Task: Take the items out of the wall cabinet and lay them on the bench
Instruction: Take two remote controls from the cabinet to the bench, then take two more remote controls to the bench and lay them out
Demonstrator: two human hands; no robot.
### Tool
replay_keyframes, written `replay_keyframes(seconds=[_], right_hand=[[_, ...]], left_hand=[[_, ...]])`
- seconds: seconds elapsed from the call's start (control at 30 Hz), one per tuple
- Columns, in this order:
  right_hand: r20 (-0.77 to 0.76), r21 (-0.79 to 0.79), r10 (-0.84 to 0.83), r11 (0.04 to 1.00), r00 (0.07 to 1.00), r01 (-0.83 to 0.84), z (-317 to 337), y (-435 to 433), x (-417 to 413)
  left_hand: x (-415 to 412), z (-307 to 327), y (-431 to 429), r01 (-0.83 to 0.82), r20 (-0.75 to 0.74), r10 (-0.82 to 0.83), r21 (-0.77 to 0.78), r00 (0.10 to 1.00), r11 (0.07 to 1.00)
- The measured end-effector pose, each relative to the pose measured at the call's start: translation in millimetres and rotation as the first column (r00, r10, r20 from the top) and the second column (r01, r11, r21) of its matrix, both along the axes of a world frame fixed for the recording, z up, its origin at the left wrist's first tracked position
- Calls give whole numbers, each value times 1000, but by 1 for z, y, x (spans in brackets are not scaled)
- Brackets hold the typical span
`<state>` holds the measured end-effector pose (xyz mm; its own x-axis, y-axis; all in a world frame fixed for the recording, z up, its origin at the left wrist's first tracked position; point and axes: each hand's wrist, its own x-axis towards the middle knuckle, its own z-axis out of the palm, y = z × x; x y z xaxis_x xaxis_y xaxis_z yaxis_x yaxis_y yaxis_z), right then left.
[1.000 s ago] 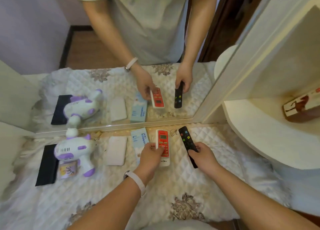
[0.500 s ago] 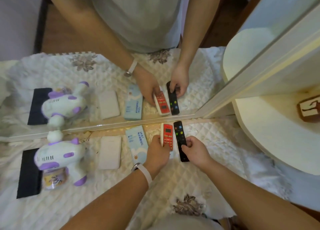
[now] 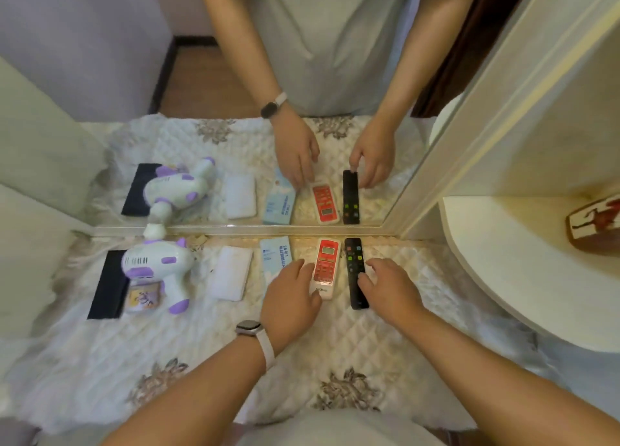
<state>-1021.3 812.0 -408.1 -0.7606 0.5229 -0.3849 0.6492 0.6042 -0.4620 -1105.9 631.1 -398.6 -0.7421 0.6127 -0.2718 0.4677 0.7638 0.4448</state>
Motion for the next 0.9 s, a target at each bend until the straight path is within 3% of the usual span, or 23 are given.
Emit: replay_keyframes(seconds=[0.17, 0.33, 0.43, 0.63, 0.9], right_hand=[[-58, 129, 361, 927, 931, -352, 24, -6, 3], [-127, 240, 630, 769, 766, -592, 45, -30, -2], [-175, 277, 763, 645, 623, -712, 56, -56, -8], [-300, 313, 871, 476, 390, -822, 85, -126, -17], [-370, 472, 929, 204, 17, -858, 134, -241, 4]], left_hand=[[13, 28, -31, -8, -262, -19, -99, 965, 995], [40, 54, -68, -92, -442, -2, -191, 897, 977], [64, 64, -94, -215, -485, 97, -194, 869, 957], [121, 87, -163, -516, -526, 371, -157, 765, 842], [207, 126, -261, -748, -626, 557, -65, 546, 660]])
